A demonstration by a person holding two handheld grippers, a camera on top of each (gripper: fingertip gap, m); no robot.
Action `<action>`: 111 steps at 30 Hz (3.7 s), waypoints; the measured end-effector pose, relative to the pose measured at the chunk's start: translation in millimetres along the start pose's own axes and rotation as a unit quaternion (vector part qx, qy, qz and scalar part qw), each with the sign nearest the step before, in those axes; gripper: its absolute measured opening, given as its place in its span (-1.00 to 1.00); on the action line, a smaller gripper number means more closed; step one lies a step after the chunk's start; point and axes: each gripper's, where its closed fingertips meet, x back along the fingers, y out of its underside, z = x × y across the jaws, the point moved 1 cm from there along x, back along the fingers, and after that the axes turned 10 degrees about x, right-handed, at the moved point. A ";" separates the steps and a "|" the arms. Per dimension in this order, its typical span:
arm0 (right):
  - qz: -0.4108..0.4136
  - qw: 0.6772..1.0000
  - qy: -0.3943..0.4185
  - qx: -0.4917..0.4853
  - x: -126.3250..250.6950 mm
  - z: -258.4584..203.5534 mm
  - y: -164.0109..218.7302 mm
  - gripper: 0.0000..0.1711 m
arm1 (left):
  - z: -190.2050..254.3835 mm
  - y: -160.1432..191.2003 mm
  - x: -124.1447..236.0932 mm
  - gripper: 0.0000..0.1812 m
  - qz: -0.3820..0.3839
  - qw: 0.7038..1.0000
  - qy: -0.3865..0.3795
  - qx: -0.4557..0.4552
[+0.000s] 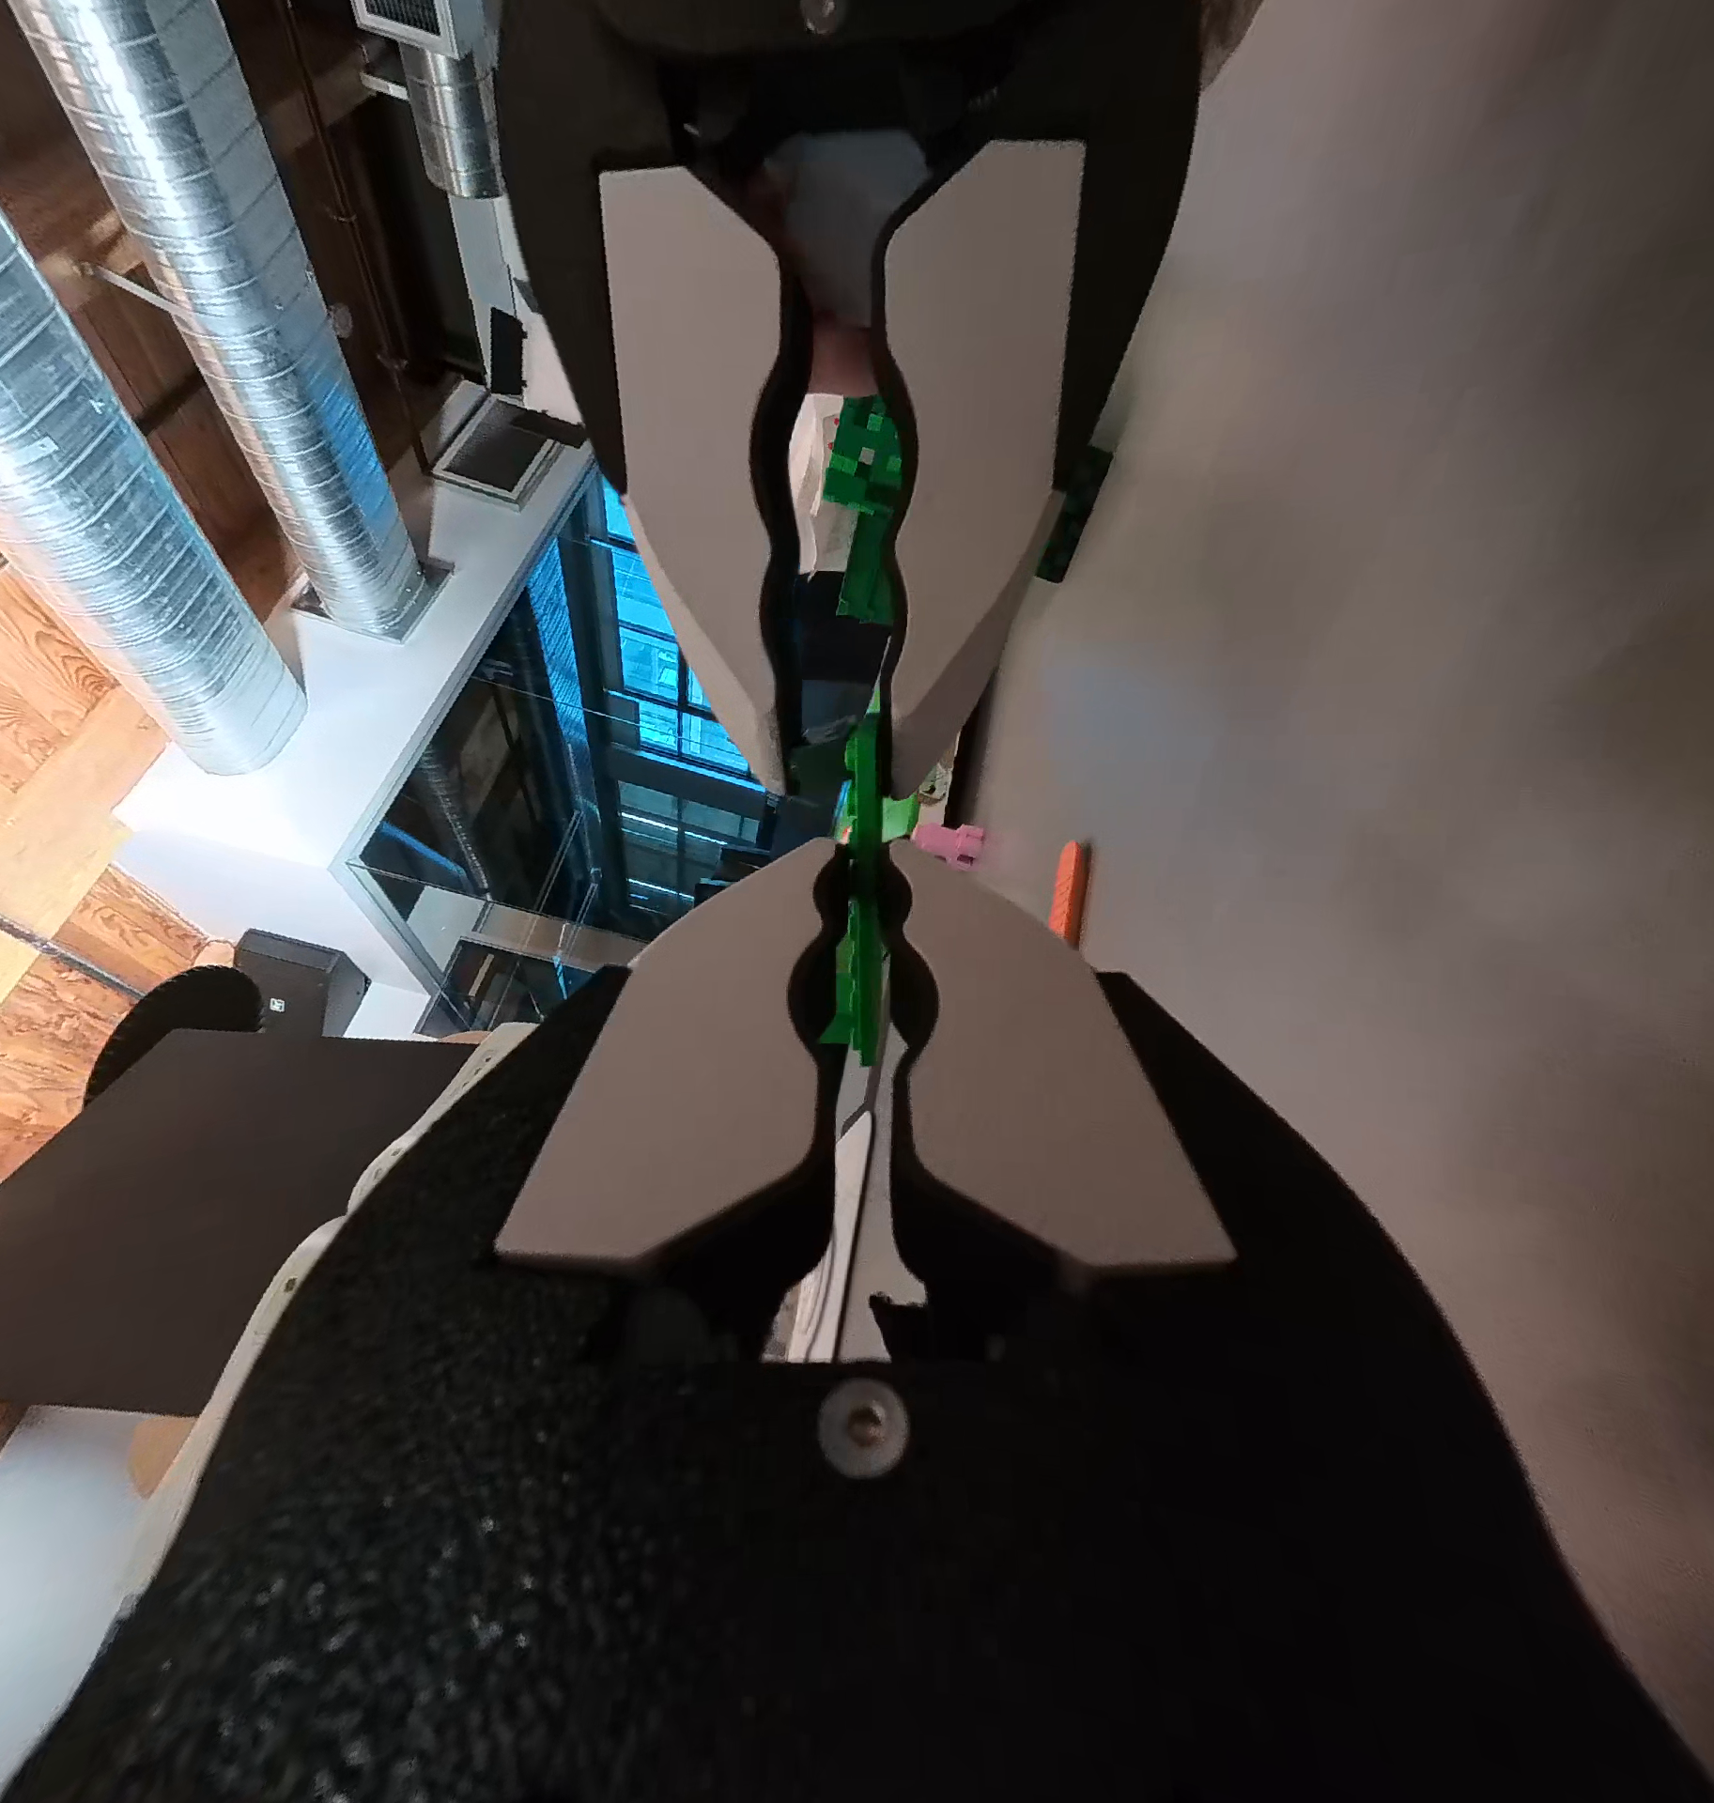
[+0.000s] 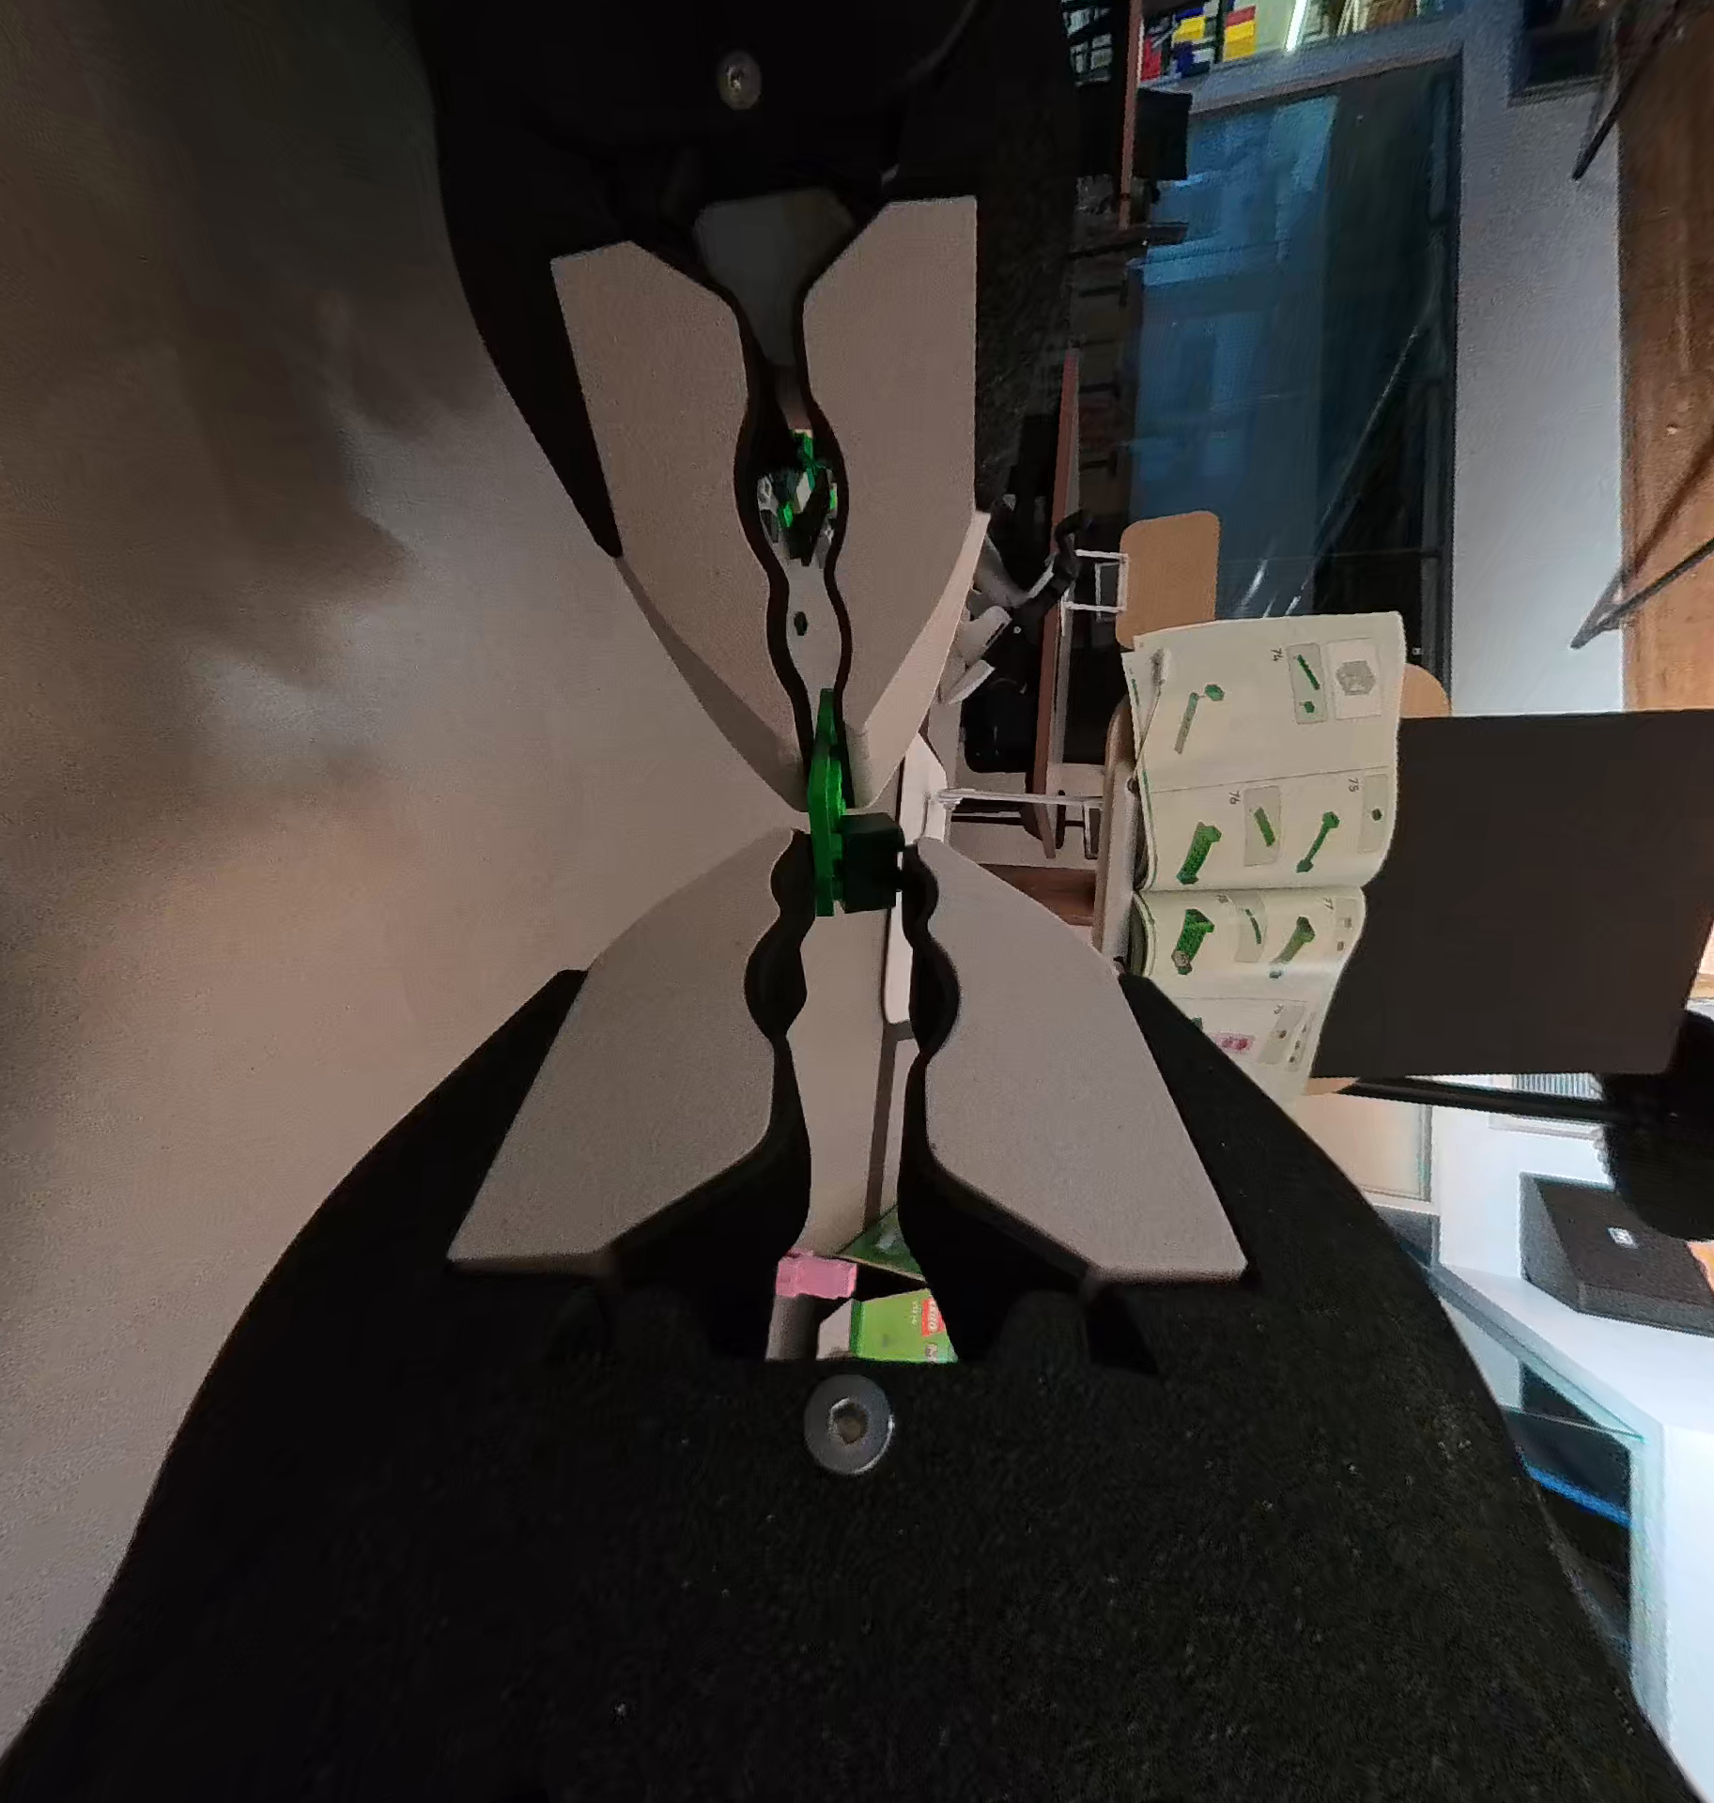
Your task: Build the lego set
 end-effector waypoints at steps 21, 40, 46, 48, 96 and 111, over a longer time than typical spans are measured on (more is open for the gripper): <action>0.056 0.997 0.005 -0.046 16.5 1.5 -7.3 -0.82 | -5.6 18.2 -3.2 -0.78 -0.047 0.999 0.006 0.002; 0.035 0.999 -0.003 -0.022 17.7 0.7 -13.8 -0.81 | -5.0 16.0 -1.4 -0.83 -0.034 0.998 0.025 0.044; 0.012 0.999 -0.002 -0.051 17.2 2.2 -5.4 -0.81 | -15.2 3.0 0.7 -0.67 -0.007 0.999 -0.007 0.053; -0.004 0.999 -0.003 -0.048 16.0 1.4 -3.5 -0.81 | -12.3 -3.9 1.6 -0.67 -0.003 0.999 -0.007 0.032; 0.155 0.948 -0.131 -0.243 61.4 12.7 -16.3 -0.69 | 7.1 -20.9 11.4 -0.95 0.044 0.998 0.011 -0.050; 0.177 0.502 -0.534 -0.658 16.3 -19.0 -11.3 -0.72 | 24.5 -19.4 13.2 -0.96 0.057 0.993 0.043 -0.099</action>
